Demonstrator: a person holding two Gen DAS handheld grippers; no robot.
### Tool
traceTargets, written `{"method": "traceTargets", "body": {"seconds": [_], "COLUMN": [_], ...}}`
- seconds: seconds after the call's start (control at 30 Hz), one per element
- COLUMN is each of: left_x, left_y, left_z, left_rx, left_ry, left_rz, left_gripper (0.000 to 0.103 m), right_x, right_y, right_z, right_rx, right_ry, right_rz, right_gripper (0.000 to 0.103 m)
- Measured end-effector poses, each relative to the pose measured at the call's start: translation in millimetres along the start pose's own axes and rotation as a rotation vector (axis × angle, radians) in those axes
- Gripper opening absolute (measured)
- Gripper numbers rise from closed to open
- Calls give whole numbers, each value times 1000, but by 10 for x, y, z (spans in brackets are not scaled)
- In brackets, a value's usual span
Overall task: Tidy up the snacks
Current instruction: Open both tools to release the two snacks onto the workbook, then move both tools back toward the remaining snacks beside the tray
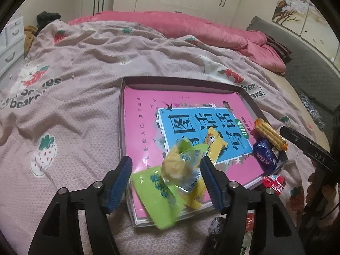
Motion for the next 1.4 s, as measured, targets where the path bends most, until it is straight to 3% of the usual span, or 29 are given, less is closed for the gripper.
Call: {"method": "traceTargets", "body": {"seconds": [0.77,1.4], "left_x": [-47,-221], "left_y": [73,-97], "left_z": [-328,-497], "left_rx": [-65,-43], "left_ry": [-5,-22], "left_rz": [16,69], "left_gripper": [75,75], "right_x": [39,124], "right_y": [-27,-102], "right_z": [-119,-344], "right_rx": [-7,-28], "right_ry": [7,18], "right_rz": [-14,-27], "right_gripper": [58,62]}}
Point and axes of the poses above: each gripper's, at about its wrist camera, not at the fingertips, and z roughly the way its jaws point, x to its left, y to its top, the point moved 6 cm from there along z, roughly the way its jaws point, and after that the axes turned 10 degrees about z, right-handed, at the moved point
